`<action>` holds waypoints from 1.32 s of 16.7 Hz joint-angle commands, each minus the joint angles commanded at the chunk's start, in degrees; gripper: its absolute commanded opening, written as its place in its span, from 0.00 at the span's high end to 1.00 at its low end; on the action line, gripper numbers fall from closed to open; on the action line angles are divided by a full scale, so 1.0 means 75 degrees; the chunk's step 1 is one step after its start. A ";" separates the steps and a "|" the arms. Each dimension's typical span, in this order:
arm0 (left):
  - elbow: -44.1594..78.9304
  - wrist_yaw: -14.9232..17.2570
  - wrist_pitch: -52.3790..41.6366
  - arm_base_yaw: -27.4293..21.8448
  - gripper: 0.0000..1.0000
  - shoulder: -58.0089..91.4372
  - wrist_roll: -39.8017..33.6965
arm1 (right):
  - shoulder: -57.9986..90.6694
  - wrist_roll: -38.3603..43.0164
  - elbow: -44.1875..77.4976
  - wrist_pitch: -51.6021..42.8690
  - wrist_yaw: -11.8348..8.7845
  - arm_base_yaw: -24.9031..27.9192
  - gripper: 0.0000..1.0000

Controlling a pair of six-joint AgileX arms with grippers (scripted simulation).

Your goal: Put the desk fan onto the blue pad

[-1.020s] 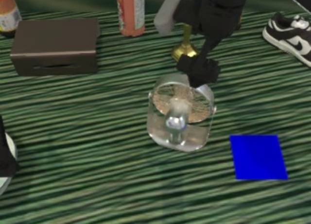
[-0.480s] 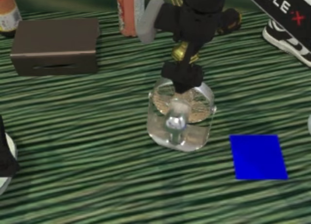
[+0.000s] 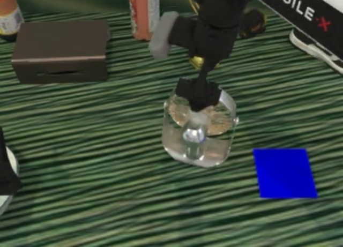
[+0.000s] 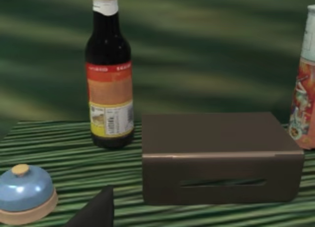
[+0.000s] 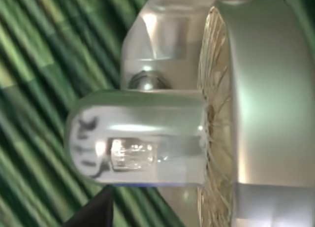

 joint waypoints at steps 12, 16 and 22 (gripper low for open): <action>0.0000 0.0000 0.0000 0.0000 0.00 0.0000 0.0000 | -0.0233 0.0039 -0.1210 0.0989 0.0000 0.0041 0.23; 0.0000 0.0000 0.0000 0.0000 0.00 0.0000 0.0000 | -0.0233 0.0039 -0.1210 0.0989 0.0000 0.0041 0.53; 0.0000 0.0000 0.0000 0.0000 0.00 0.0000 0.0000 | -0.0233 0.0039 -0.1210 0.0989 0.0000 0.0041 0.98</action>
